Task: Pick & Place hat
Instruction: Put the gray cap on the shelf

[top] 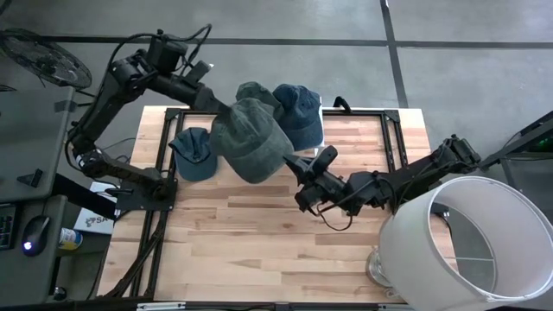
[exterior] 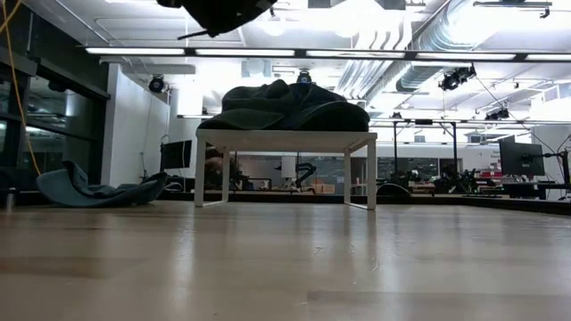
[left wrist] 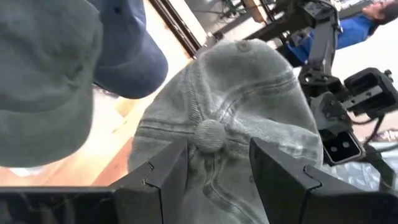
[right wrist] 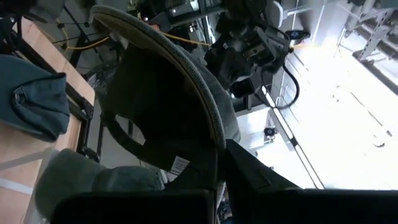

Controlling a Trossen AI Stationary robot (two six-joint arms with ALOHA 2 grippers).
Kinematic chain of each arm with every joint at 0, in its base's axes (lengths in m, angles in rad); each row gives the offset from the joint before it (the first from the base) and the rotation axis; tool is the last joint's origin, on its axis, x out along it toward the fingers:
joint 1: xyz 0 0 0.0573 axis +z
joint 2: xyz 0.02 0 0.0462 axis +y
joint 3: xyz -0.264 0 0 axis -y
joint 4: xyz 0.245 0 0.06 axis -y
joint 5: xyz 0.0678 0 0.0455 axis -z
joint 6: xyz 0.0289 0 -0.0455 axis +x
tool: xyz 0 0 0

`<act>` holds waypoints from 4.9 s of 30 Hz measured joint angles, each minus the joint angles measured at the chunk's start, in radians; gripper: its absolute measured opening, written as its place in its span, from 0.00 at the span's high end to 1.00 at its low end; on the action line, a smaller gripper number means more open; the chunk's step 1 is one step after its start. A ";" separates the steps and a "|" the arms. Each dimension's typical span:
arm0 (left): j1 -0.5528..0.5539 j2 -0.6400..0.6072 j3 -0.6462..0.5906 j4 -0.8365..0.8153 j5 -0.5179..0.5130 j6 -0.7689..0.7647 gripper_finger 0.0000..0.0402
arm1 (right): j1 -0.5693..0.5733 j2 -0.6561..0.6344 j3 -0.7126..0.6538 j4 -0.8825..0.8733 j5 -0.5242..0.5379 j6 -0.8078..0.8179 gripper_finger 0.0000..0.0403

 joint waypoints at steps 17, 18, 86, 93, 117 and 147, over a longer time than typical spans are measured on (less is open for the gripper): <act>-0.065 0.023 -0.001 0.026 -0.023 -0.001 0.65 | -0.001 0.000 0.000 -0.010 0.030 0.034 0.99; -0.065 0.022 -0.001 0.030 -0.022 -0.001 0.68 | -0.001 0.000 0.000 -0.010 0.029 0.035 0.99; -0.065 0.051 0.000 0.059 -0.054 0.054 0.95 | -0.004 0.000 0.000 0.020 0.023 0.027 0.99; -0.064 0.048 0.000 0.081 -0.053 0.079 0.95 | -0.004 0.000 0.000 0.019 0.089 0.200 0.89; 0.044 0.044 0.153 0.179 0.178 0.191 0.95 | -0.050 0.001 -0.001 -0.295 0.042 0.963 0.56; 0.127 0.272 0.166 0.144 0.645 0.429 0.95 | -0.181 0.001 -0.001 -0.455 -0.004 1.305 0.54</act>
